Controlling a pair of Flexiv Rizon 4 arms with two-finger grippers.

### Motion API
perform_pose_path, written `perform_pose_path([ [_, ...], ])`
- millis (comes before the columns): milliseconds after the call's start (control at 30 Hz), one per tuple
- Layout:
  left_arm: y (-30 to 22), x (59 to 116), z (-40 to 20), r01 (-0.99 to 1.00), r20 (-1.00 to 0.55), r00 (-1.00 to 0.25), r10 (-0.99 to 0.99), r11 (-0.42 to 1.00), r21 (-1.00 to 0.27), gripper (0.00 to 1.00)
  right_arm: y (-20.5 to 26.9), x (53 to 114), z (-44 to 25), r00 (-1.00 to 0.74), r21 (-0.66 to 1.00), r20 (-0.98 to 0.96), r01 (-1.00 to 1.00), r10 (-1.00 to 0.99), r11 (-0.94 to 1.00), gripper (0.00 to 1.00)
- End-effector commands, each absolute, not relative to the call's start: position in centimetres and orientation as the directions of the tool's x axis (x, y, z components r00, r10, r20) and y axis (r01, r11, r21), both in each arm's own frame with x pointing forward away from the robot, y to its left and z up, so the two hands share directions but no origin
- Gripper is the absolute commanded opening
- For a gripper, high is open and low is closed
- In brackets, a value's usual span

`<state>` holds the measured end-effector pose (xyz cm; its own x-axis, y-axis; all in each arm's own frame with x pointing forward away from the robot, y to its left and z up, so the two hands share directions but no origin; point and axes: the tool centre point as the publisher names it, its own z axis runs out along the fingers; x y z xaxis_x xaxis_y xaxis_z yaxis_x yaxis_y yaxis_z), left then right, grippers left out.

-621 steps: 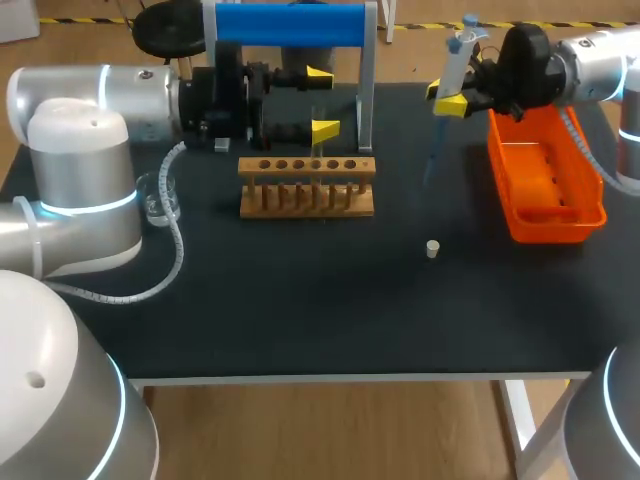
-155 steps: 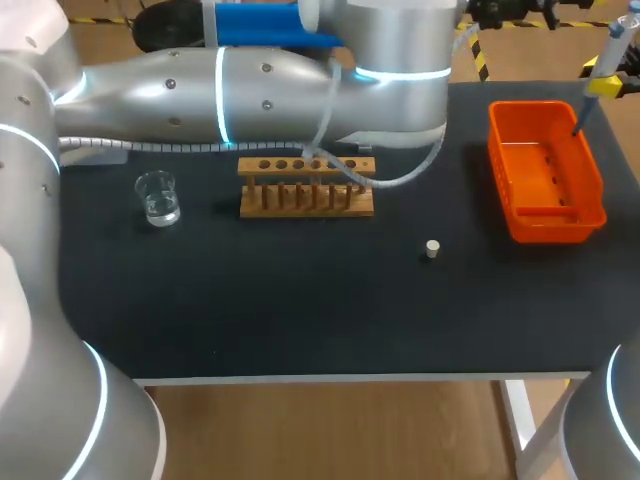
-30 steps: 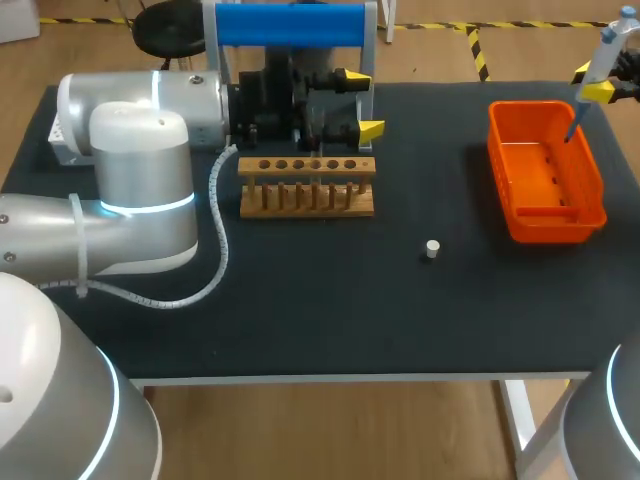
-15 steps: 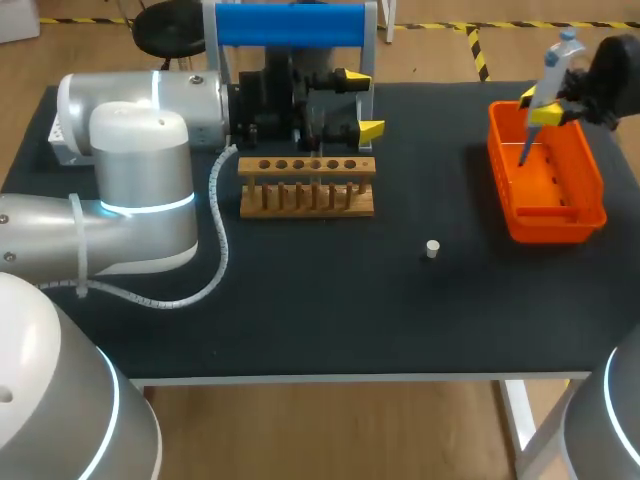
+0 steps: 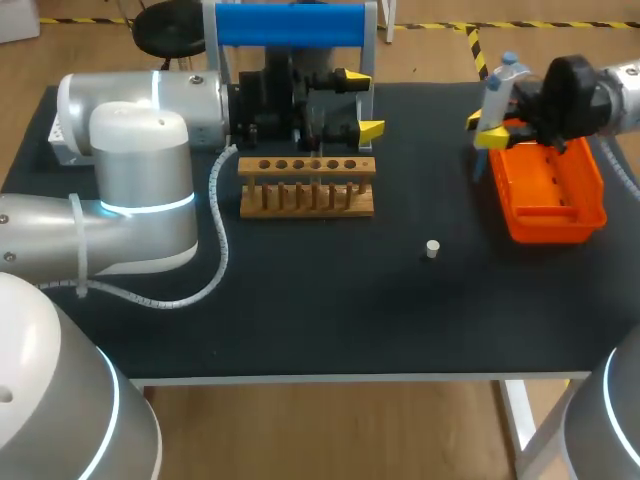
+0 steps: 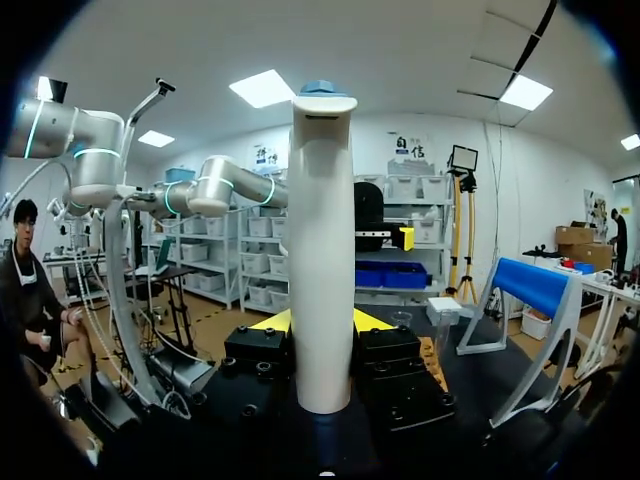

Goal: Invert the test tube, pick up the pipette, mount the tip to pipette, aspirate from beaker and dispense into the tube, eject the tip, return the pipette, and cap with the stopper.

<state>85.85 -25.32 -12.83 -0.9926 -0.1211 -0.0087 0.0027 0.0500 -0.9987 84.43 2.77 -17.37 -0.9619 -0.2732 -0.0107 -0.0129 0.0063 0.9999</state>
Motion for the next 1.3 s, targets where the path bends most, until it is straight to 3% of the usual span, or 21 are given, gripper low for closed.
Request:
perform_pose_path([
  [33,-25.3,85.8,-12.9,0.004,-0.01,-0.992,-0.123,0.046,-0.999,1.0,5.4,83.5,-17.6,-0.976,1.0,-0.009,-0.011,-0.219,0.007,0.0],
  [1300,-25.3,85.8,-12.9,0.004,-0.01,-0.992,-0.123,0.046,-0.999,1.0,14.7,85.7,-18.6,-0.984,1.0,0.01,0.005,-0.178,0.026,0.0],
])
